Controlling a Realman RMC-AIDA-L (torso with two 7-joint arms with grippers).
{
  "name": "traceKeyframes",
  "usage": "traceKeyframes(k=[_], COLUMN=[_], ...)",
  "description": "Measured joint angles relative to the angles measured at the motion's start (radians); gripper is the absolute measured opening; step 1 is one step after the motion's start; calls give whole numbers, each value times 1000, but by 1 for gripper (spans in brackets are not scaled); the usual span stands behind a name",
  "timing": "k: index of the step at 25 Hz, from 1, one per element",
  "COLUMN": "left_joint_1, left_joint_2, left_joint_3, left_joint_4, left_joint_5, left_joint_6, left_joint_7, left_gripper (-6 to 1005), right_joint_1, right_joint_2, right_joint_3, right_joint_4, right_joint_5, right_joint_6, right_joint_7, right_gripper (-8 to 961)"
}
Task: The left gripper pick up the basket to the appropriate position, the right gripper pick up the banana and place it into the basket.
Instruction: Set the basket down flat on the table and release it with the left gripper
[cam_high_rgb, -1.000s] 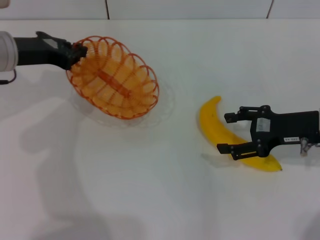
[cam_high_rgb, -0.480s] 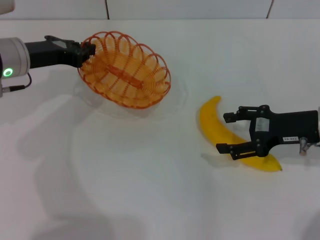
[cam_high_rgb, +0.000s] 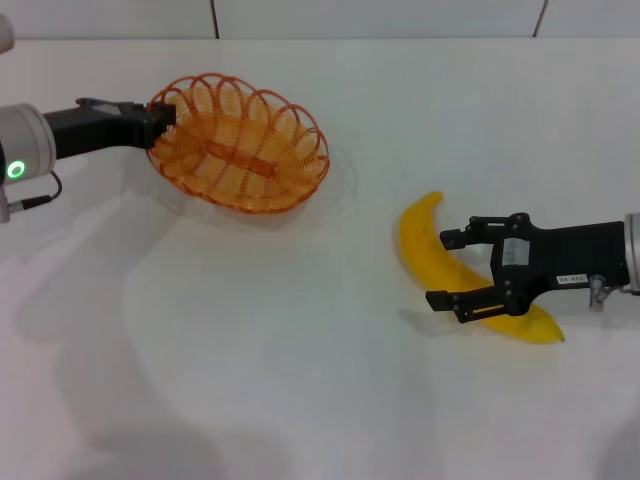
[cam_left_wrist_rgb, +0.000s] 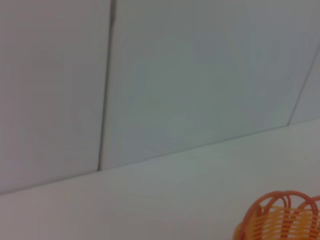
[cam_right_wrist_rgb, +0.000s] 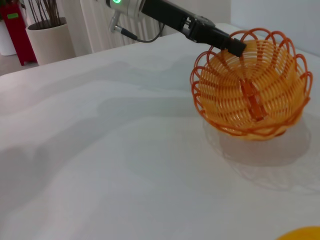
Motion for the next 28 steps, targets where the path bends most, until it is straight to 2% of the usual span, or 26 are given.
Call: traceKeyframes(k=[12,28], left_joint_1=[-2,6], left_joint_2=[-2,-3], left_joint_3=[-2,-1], left_joint_4=[-104,-172], left_joint_5=[-109,-123], left_joint_6=[-67,-90], left_joint_7=[46,47], left_gripper=[144,169], right_joint_1=[10,14], right_joint_2=[0,0], right_joint_3=[-1,-2], right_joint_4=[12,15], right_joint_5=[-12,-13], right_joint_6=[10,10], right_joint_7=[0,1], right_gripper=[888,888])
